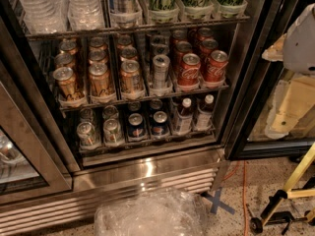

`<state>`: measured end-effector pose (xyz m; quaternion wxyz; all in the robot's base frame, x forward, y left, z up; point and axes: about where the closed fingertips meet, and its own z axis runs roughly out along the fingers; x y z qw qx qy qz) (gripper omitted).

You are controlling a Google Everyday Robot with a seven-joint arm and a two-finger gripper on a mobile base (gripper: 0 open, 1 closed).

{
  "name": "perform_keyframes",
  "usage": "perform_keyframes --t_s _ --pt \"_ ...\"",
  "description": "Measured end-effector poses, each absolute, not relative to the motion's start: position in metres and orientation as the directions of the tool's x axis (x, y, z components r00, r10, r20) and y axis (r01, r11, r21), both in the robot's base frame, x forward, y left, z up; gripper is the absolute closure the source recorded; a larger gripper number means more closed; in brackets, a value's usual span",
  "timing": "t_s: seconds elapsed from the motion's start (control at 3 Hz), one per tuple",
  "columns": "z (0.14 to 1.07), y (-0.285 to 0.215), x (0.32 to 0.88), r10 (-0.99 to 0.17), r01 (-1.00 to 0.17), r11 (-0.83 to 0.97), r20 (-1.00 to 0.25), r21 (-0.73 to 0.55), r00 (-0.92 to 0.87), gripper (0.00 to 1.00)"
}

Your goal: Pick redbull can from top shelf of fridge

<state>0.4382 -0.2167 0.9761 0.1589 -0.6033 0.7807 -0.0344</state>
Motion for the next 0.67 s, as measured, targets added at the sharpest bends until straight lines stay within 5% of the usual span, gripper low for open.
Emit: perform_keyframes --t_s 0.67 --pt "0.9743 -0.2136 0.4405 -0.957 -0.936 0.256 -0.199 -0.241 -0.211 0.00"
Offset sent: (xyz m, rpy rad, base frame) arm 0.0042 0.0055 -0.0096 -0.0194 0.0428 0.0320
